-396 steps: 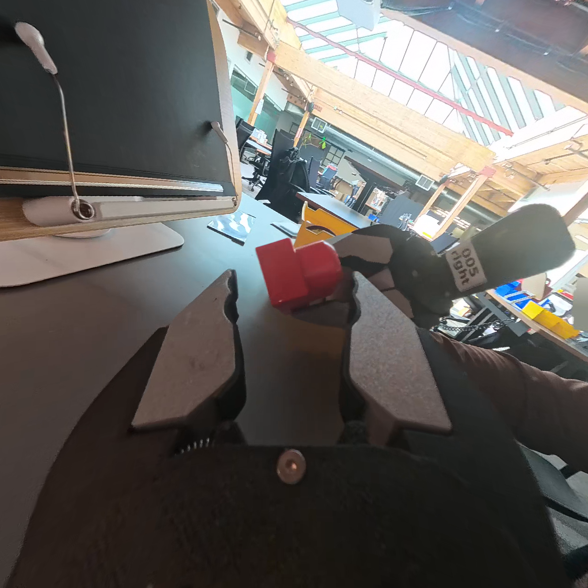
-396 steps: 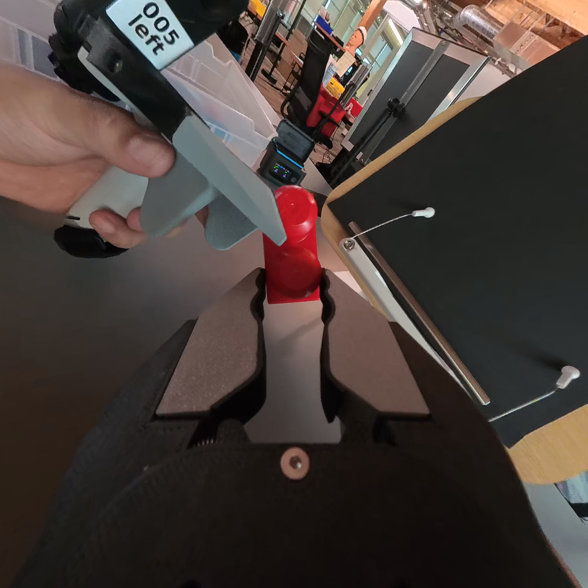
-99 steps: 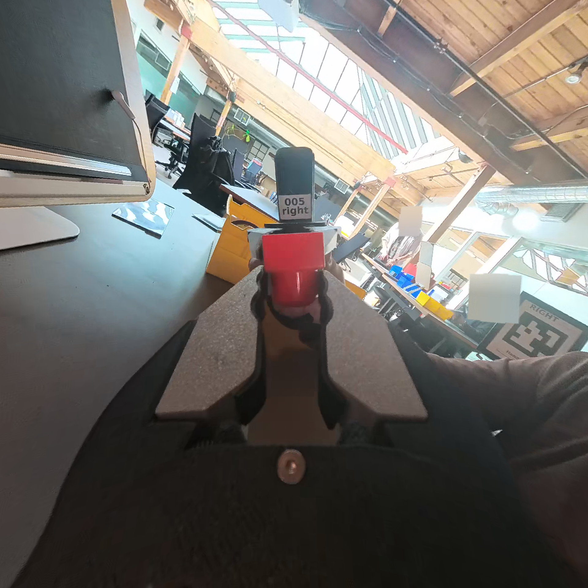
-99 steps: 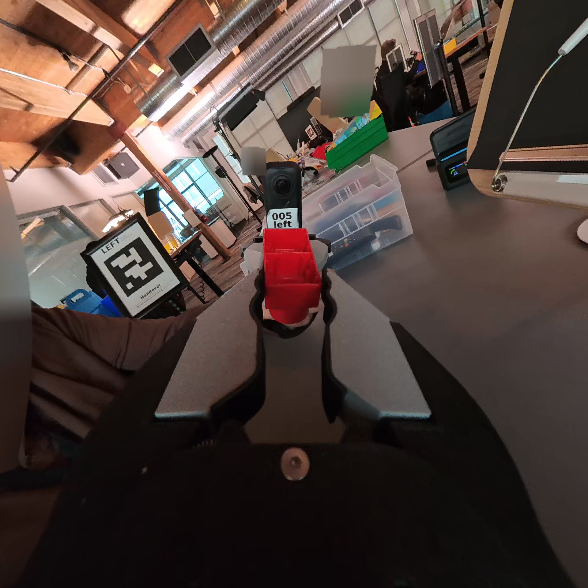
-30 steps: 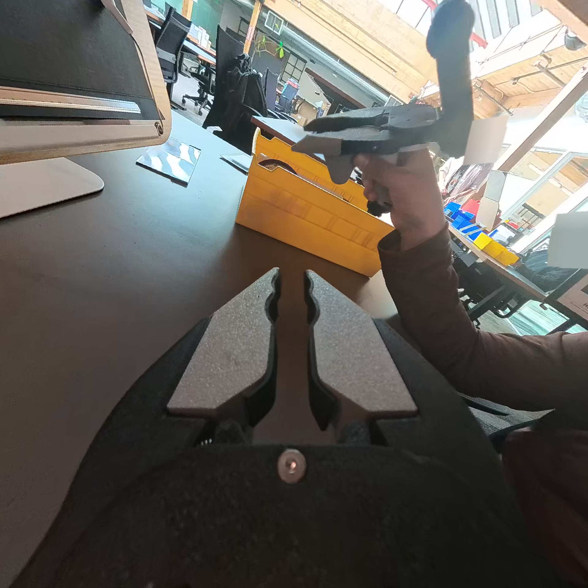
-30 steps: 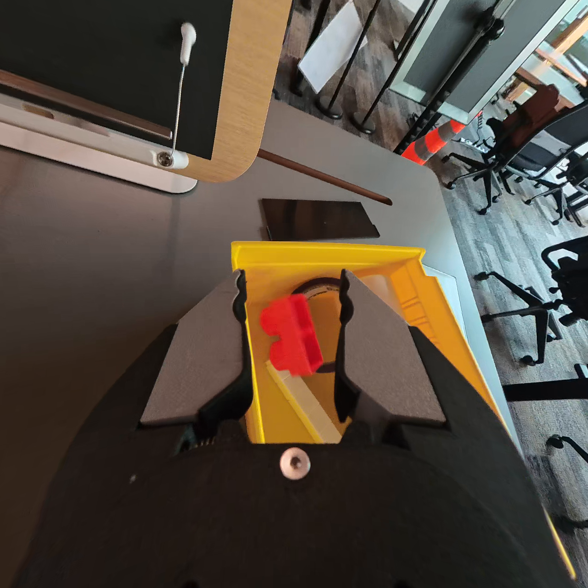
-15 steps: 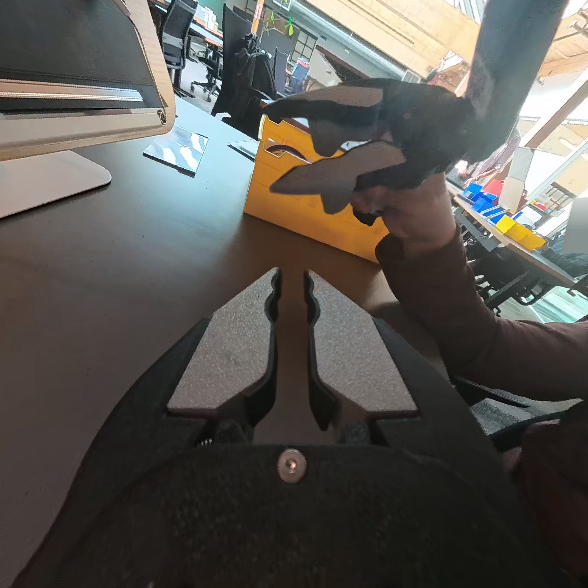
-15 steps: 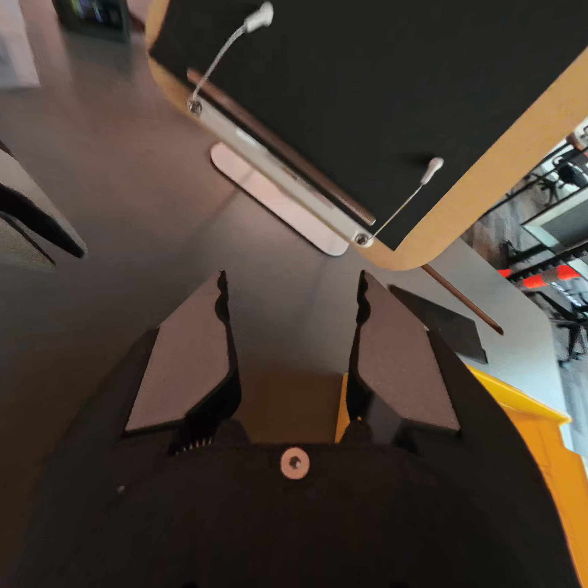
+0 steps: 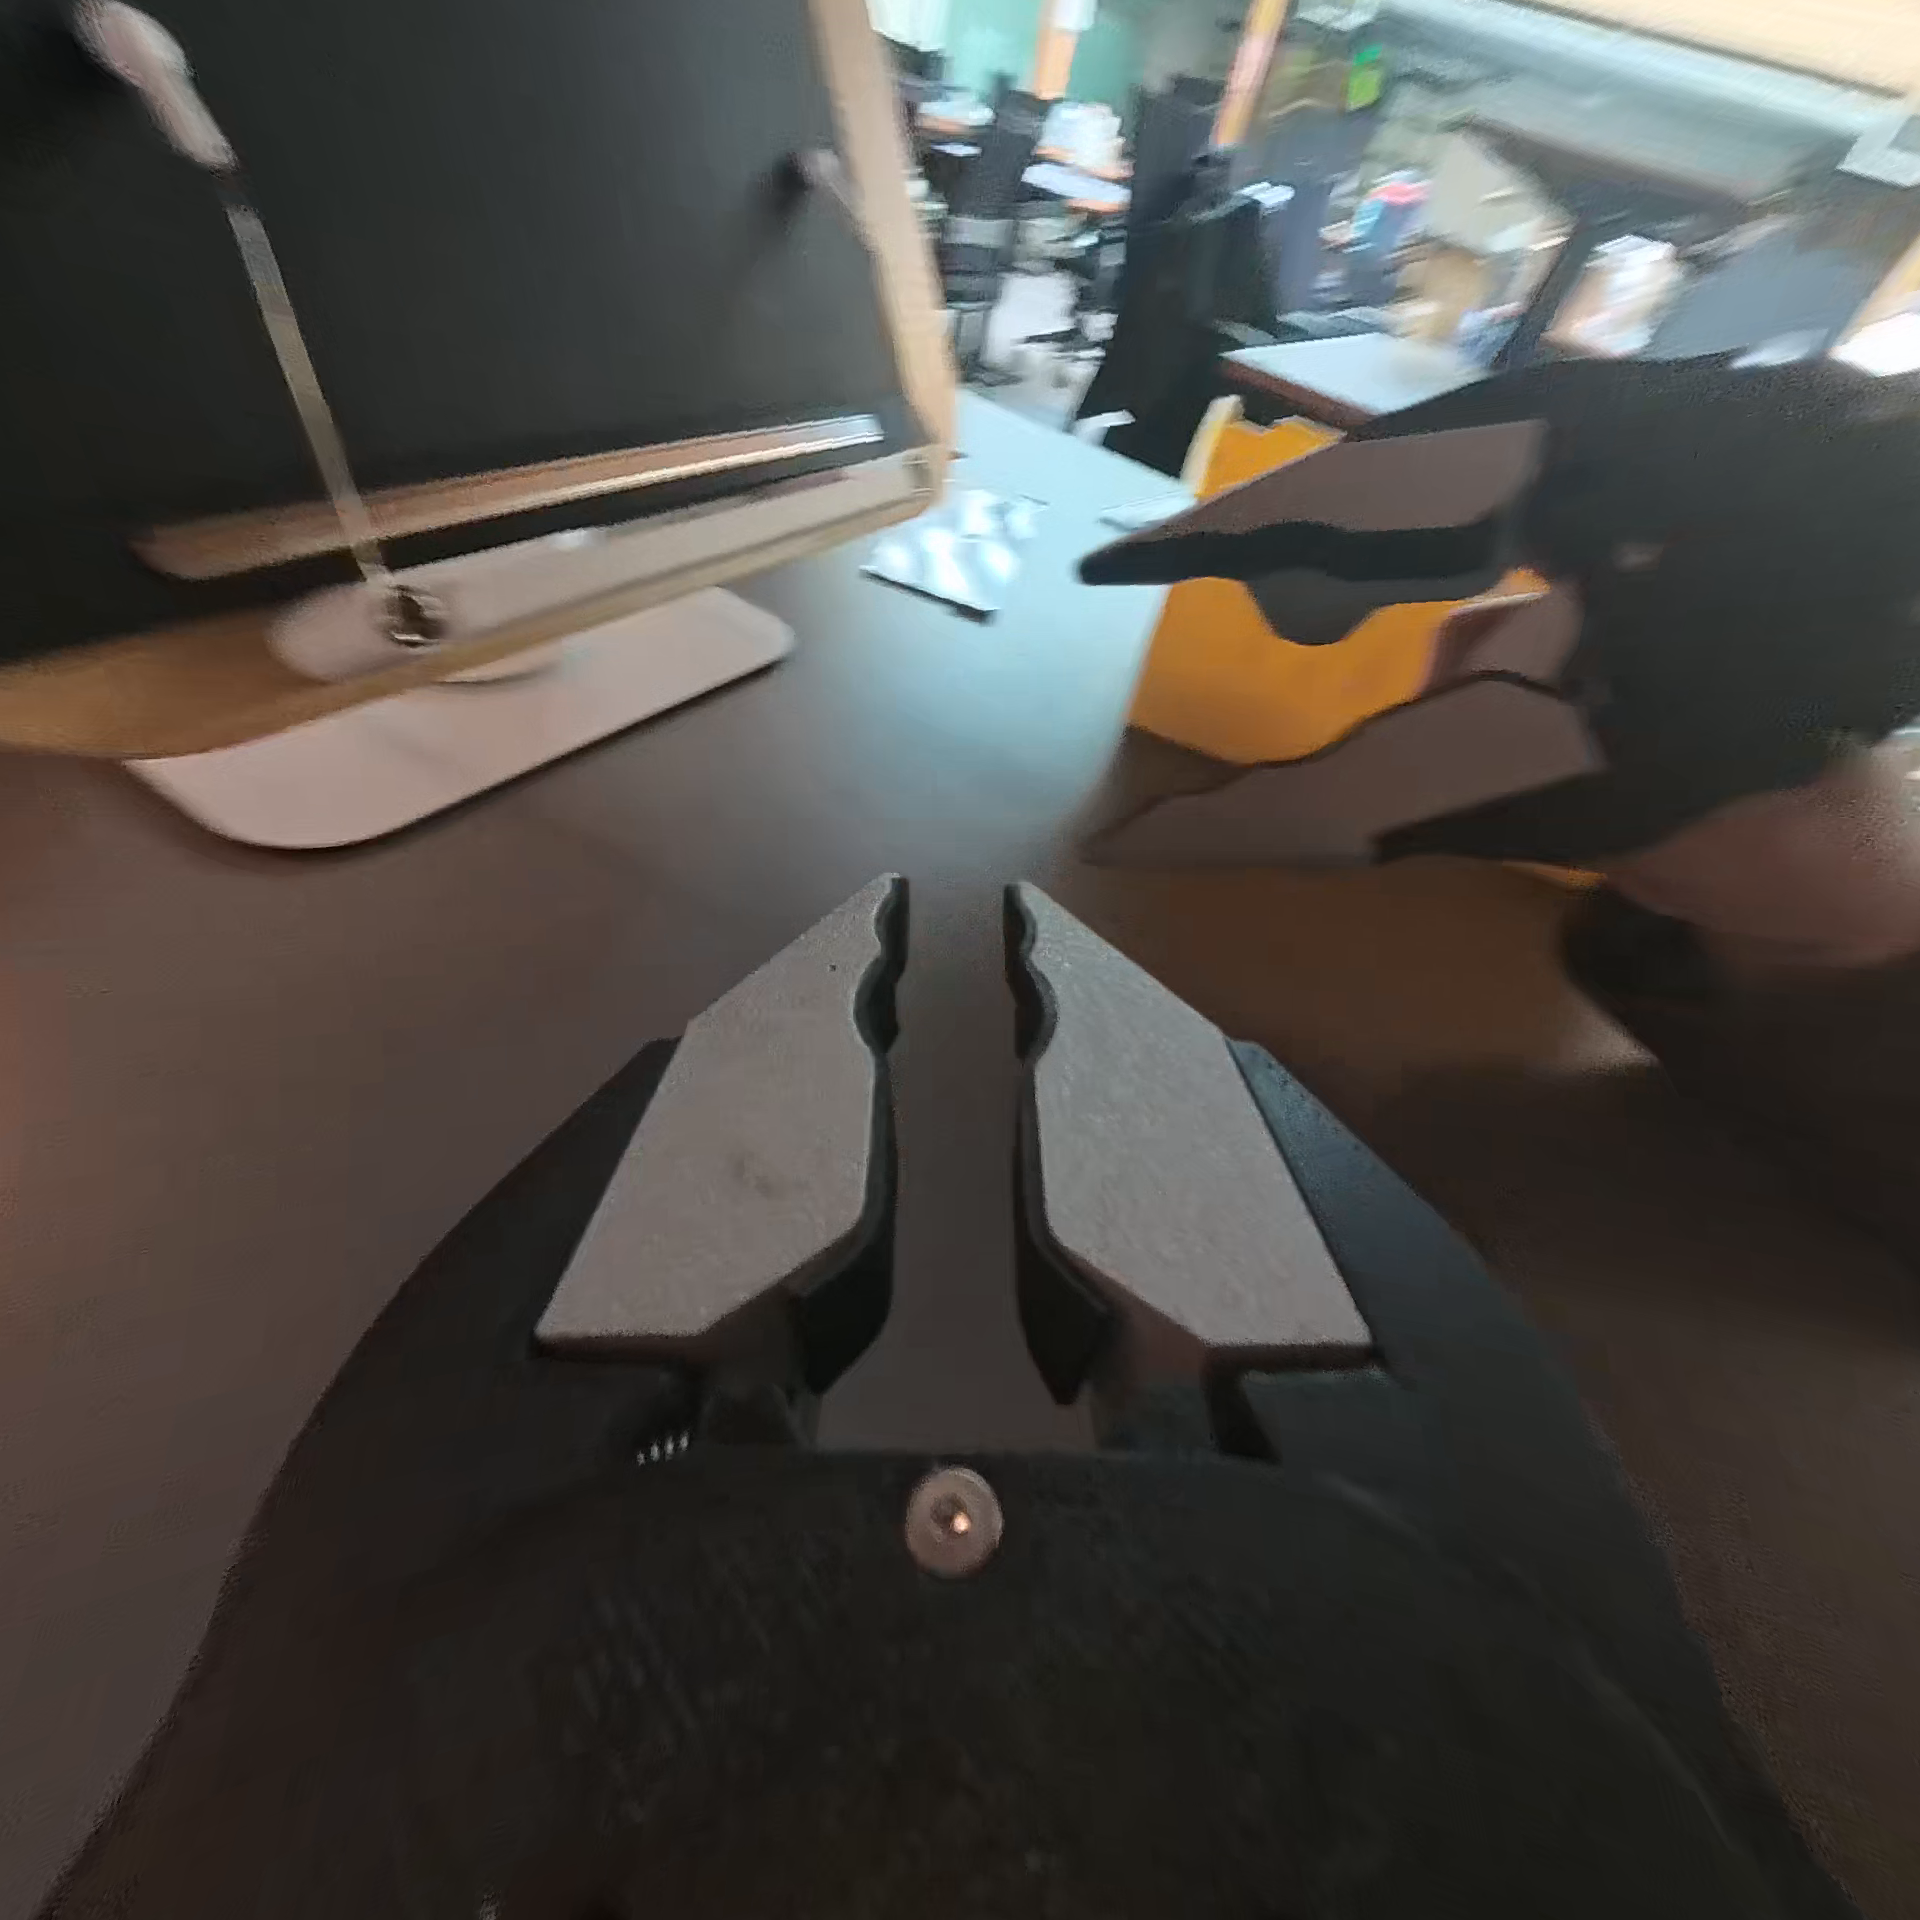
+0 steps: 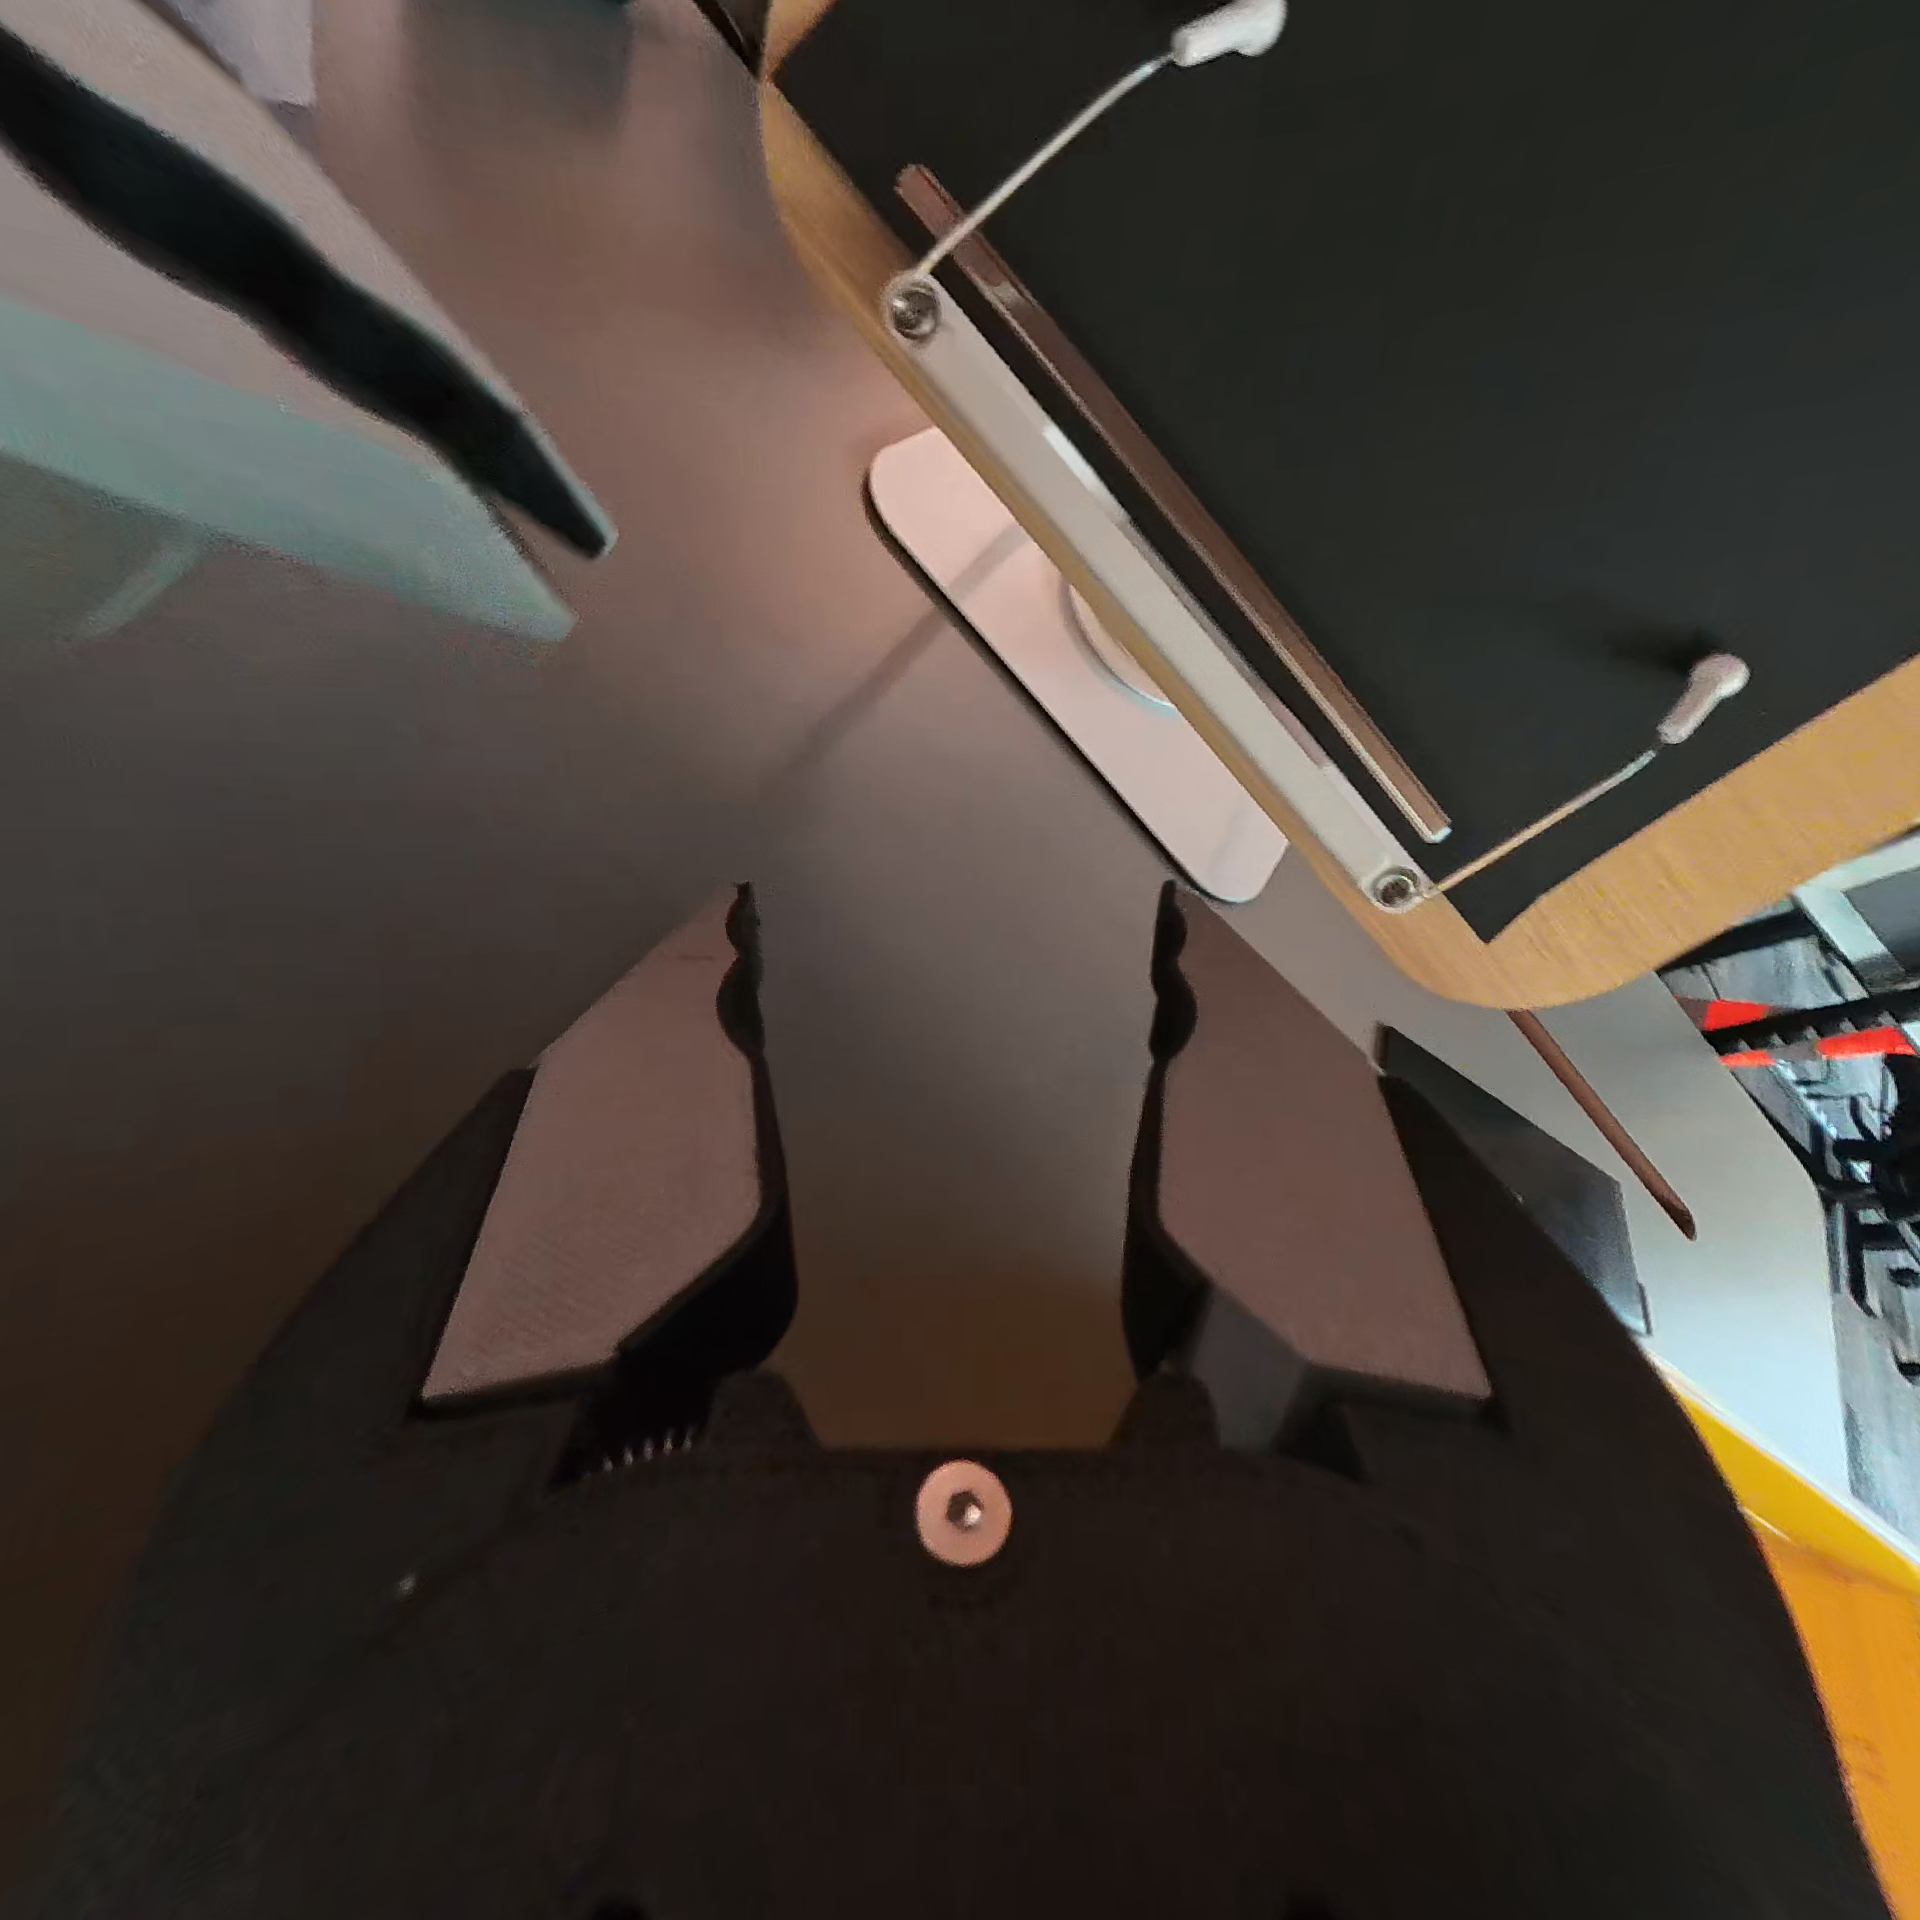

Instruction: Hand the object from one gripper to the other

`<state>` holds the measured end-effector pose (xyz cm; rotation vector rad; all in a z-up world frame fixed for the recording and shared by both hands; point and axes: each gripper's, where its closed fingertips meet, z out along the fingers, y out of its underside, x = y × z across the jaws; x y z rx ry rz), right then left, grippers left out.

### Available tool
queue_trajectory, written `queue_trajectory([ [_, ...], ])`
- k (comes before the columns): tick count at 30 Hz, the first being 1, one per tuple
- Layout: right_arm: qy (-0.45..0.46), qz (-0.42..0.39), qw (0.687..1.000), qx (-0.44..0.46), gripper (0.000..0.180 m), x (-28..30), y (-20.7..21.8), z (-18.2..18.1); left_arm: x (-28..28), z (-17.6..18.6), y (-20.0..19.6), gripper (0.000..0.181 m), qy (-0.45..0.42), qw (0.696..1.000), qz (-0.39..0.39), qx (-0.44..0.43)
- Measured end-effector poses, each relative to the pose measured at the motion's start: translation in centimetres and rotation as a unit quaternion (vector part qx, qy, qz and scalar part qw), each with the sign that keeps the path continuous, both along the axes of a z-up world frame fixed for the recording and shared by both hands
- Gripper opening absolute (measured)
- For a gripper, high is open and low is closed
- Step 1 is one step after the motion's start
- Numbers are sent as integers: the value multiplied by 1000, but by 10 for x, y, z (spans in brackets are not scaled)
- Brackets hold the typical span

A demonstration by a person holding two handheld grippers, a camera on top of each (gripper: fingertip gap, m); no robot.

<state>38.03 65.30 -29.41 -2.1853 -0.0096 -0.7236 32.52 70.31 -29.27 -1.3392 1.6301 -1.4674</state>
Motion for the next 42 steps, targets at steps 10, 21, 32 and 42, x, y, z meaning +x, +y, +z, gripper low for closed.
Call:
queue_trajectory([
  [10,54,57,997,26,75,-36,27,-14,12,12,64,31,-40,965,235,112],
  [21,64,80,995,6,75,-55,40,-32,-19,68,108,47,-149,916,352,122],
  [32,150,107,982,51,74,-74,51,-34,-31,85,113,64,-172,908,365,111],
  [42,227,128,960,105,74,-73,58,-35,-37,86,91,72,-131,935,319,77],
])
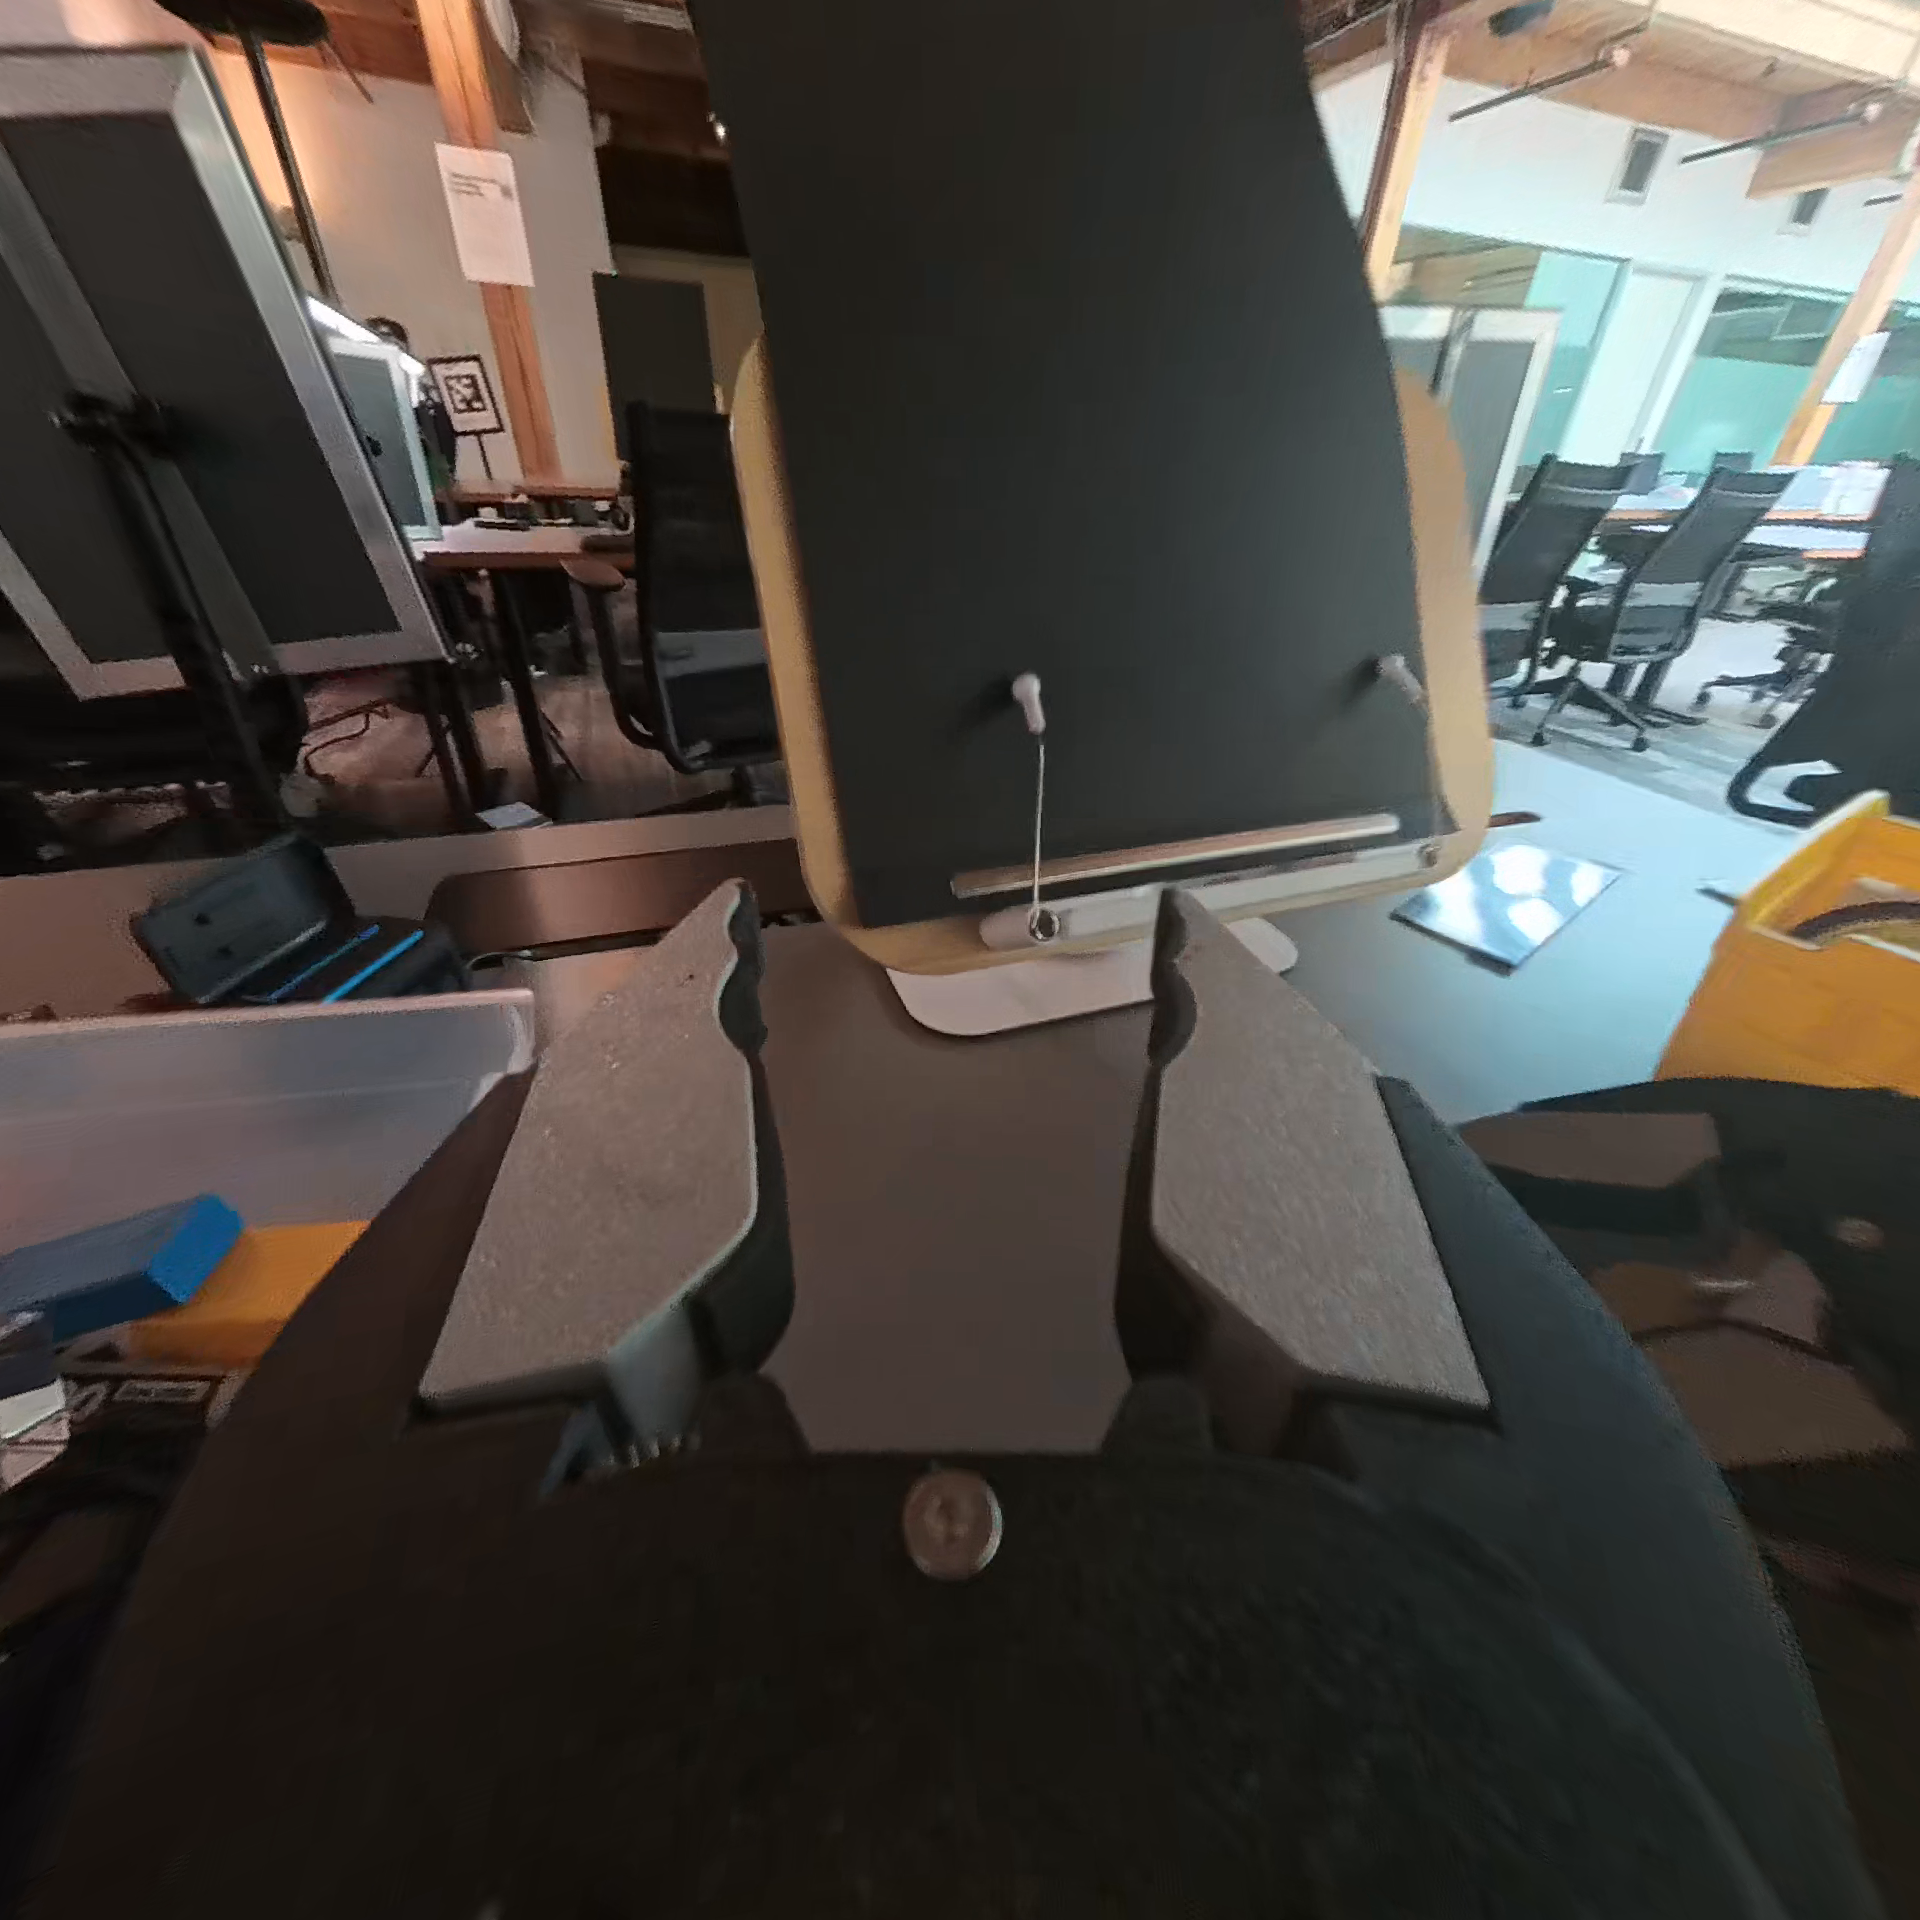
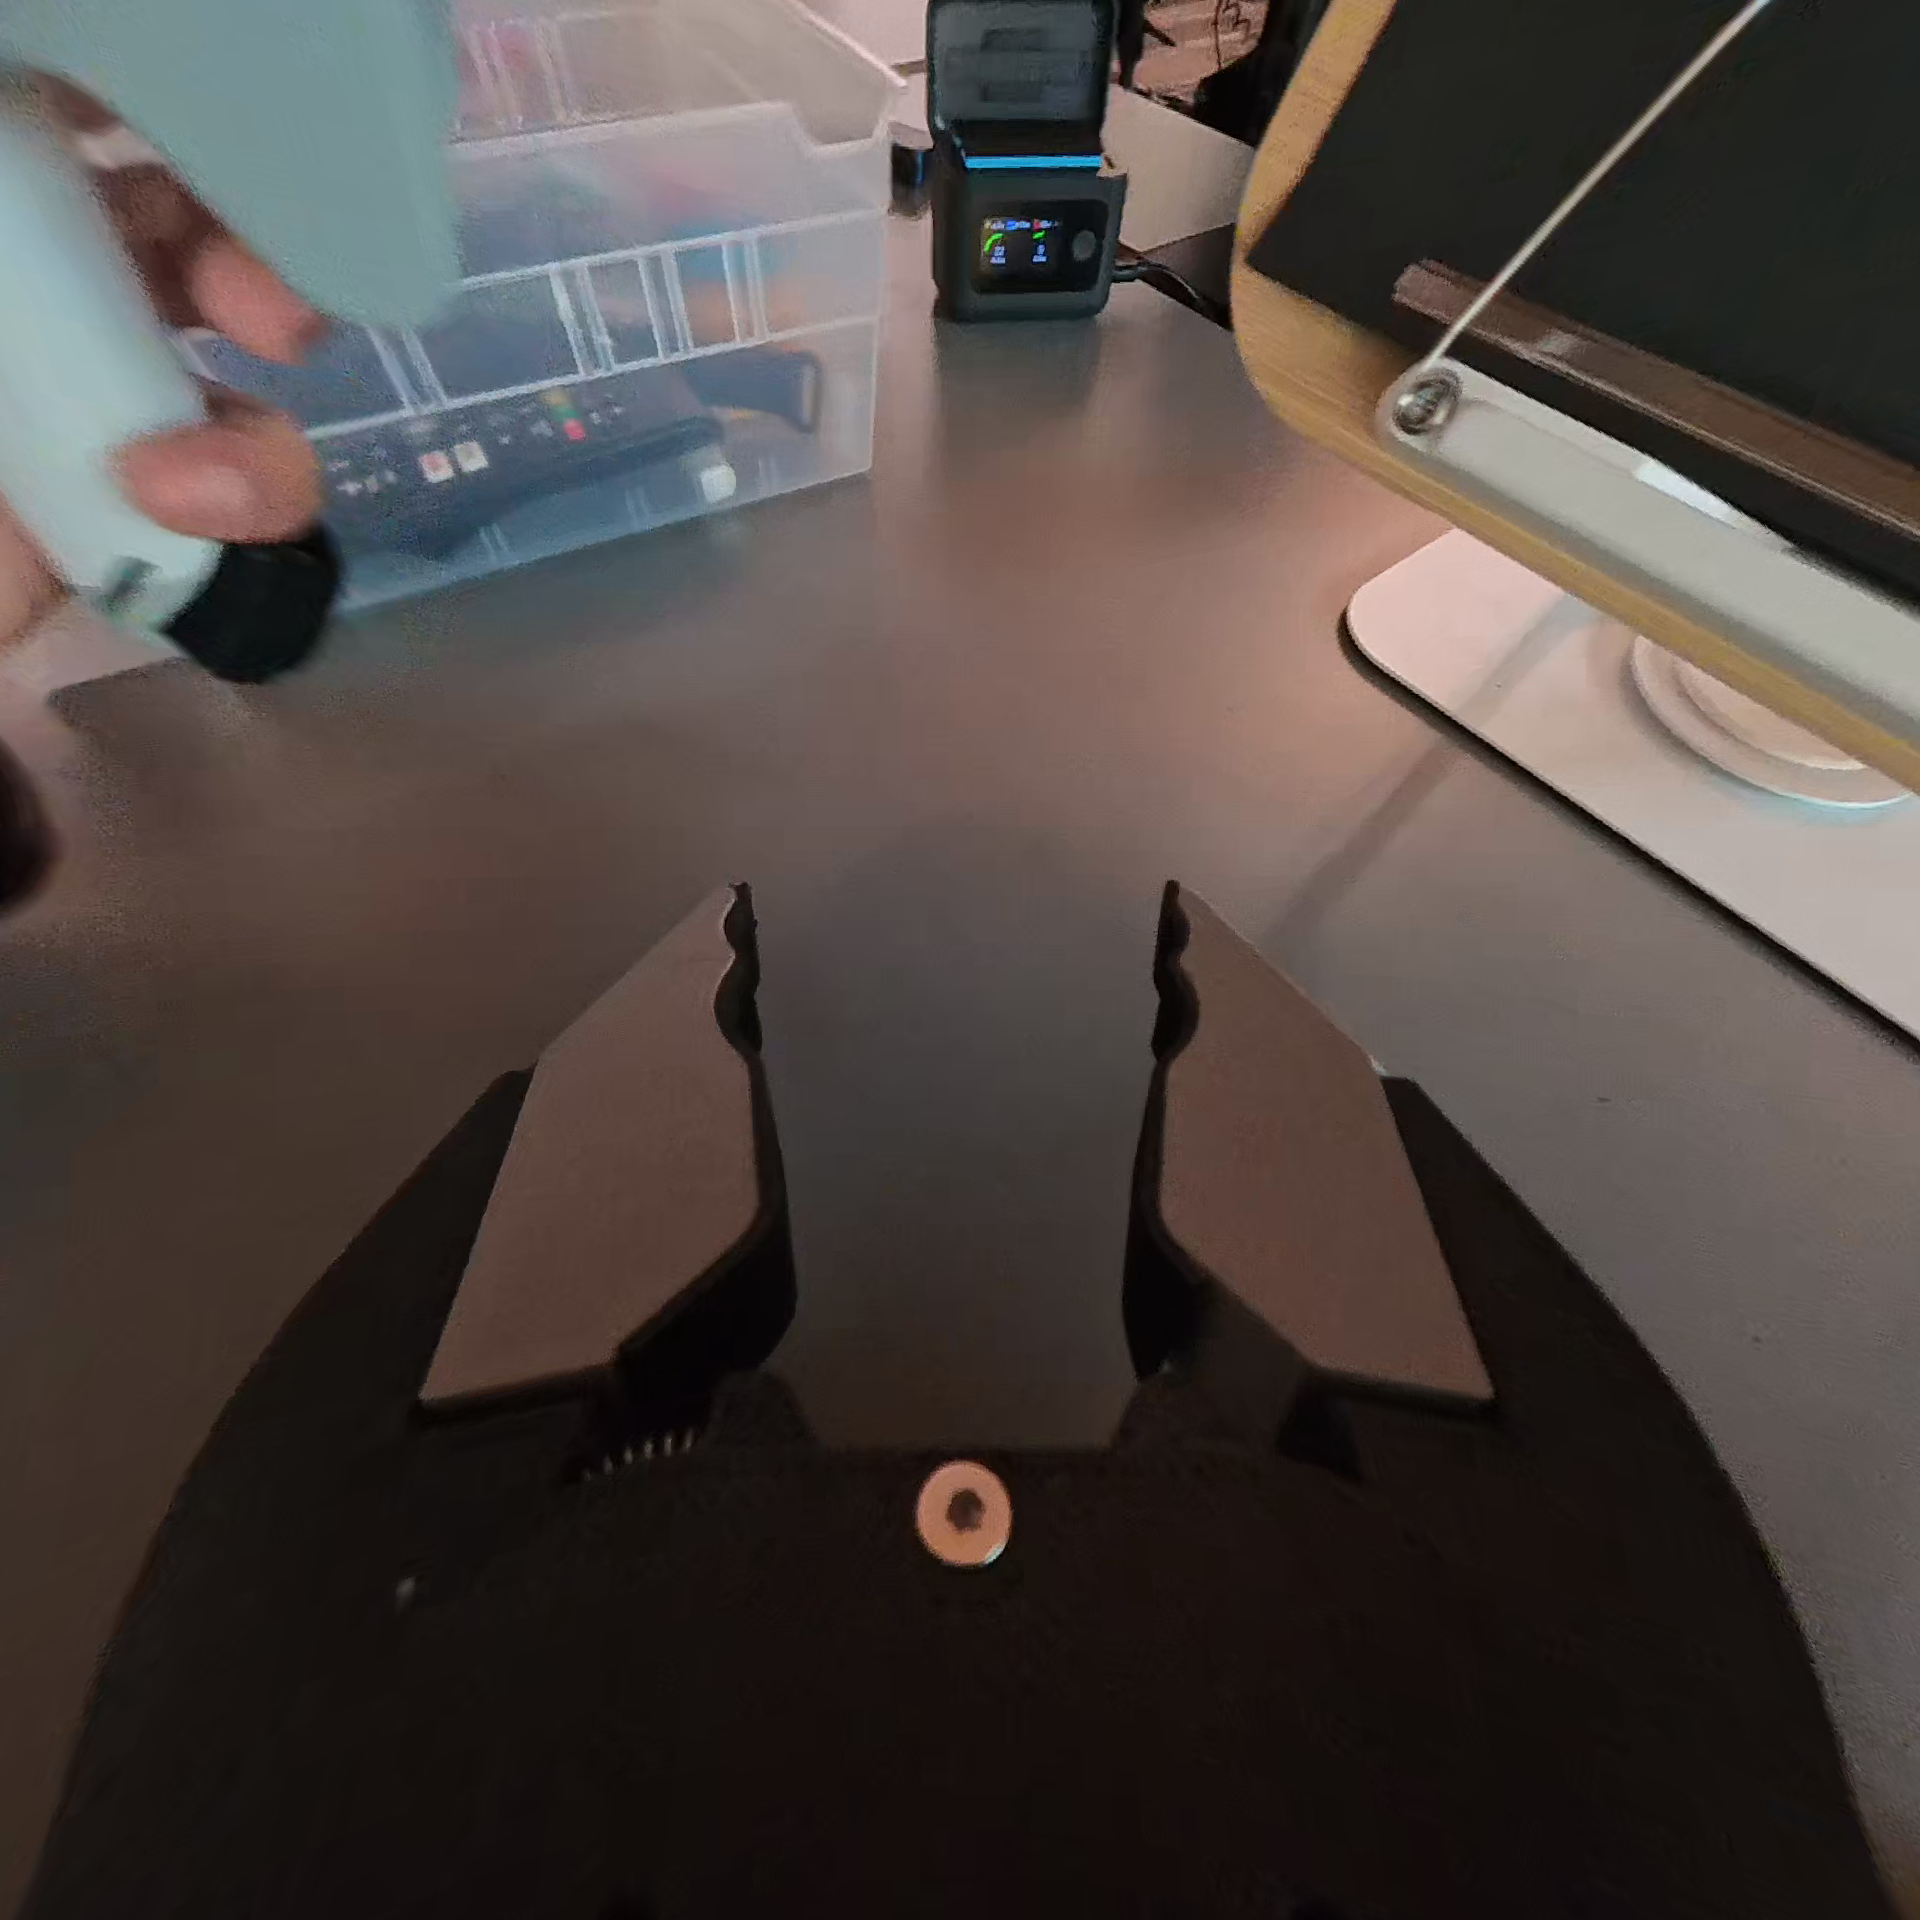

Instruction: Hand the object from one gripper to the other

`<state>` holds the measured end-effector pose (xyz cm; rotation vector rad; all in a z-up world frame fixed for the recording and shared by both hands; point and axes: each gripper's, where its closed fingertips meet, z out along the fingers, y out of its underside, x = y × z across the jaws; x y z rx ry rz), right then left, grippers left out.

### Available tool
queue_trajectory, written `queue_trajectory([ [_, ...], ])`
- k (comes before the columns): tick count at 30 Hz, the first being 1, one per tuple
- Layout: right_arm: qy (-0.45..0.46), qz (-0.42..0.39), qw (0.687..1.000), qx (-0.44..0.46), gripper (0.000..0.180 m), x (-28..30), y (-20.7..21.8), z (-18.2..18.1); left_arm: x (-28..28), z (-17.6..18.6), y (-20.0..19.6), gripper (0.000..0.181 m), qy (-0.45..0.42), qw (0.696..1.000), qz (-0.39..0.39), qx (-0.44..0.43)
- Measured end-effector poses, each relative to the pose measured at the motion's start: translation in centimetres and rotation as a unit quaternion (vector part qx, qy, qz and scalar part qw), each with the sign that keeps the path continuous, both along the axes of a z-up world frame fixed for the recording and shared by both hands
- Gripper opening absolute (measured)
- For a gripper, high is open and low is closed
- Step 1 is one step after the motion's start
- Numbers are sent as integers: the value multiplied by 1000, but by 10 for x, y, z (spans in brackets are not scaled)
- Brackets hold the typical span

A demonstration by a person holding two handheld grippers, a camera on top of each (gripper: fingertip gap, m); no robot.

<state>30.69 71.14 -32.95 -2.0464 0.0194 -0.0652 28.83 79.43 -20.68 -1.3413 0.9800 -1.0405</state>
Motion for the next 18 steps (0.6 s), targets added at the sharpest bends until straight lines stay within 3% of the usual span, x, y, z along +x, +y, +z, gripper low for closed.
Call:
queue_trajectory([
  [4,11,-12,1000,7,72,9,-2,2,-30,33,7,63,15,1000,-12,10],
  [9,20,-14,1000,6,70,9,-2,2,-70,34,82,61,115,992,28,32],
  [13,4,-13,1000,0,68,7,-1,1,-102,-4,171,66,201,974,101,-10],
  [15,-4,-13,1000,-2,68,6,-1,0,-114,-34,192,73,251,961,93,-70],
  [18,-8,-12,1000,-4,68,6,-1,0,-132,-70,199,67,312,941,72,-112],
])
